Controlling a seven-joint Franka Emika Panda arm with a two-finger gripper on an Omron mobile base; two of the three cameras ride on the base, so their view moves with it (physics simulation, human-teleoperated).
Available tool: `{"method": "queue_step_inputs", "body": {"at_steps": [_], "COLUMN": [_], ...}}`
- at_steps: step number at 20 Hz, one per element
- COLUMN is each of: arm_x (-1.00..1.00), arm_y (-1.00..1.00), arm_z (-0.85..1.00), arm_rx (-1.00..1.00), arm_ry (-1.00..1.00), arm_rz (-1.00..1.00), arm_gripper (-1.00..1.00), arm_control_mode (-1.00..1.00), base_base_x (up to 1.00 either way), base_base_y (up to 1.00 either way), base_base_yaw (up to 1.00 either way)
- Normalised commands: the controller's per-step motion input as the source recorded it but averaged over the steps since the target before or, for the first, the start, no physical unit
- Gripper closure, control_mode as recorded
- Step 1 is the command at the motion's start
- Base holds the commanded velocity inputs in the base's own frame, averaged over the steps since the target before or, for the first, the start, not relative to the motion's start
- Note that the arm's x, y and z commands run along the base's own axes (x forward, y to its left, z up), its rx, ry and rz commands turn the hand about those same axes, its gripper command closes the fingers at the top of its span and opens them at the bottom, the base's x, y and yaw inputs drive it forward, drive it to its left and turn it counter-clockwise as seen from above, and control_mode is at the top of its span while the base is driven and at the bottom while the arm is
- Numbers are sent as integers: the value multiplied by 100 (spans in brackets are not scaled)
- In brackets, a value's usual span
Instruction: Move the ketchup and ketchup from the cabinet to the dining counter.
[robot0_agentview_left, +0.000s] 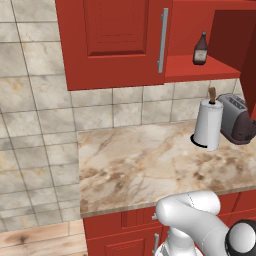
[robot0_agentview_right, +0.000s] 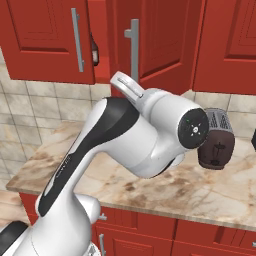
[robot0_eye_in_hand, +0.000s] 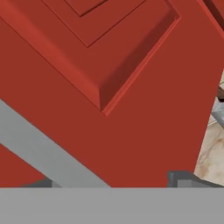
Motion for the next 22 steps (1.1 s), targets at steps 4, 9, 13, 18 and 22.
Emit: {"method": "queue_step_inputs", "body": {"at_steps": [4,9,13,18,22], "arm_x": [-44,-39,-46,-62,-55], "arm_y": [13,22,34,18,17], "arm_z": [6,-2,-8,-2,0], "arm_rx": [-2,-10,-17,-7,-4], "arm_ry": [-1,-7,-13,-9,-1], "arm_rz": [7,14,5,0,-7], "arm_gripper": [-100,-100,-100,-100,-100], "arm_control_mode": [-100,-100,-100,-100,-100], "base_base_x": [0,0,0,0,0], "base_base_y": [0,0,0,0,0], "base_base_yaw": [0,0,0,0,0]}}
